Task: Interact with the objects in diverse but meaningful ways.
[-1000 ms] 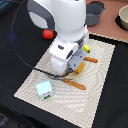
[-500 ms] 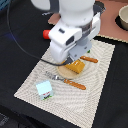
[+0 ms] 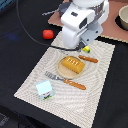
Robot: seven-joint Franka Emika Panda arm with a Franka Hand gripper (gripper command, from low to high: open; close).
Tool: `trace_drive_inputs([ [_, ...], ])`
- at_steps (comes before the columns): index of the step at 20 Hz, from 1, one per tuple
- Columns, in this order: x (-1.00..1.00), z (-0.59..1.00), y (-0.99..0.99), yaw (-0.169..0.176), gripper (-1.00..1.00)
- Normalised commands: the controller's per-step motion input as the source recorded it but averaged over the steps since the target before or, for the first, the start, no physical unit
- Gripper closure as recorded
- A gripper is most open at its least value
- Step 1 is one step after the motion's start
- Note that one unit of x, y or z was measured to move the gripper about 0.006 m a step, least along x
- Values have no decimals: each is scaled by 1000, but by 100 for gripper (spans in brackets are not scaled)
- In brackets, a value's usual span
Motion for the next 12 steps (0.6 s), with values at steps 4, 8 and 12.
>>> trace_drive_inputs([
  [4,381,-105,640,144,-100],
  [8,46,-223,528,123,-100],
  [12,-29,-273,292,83,-100],
])
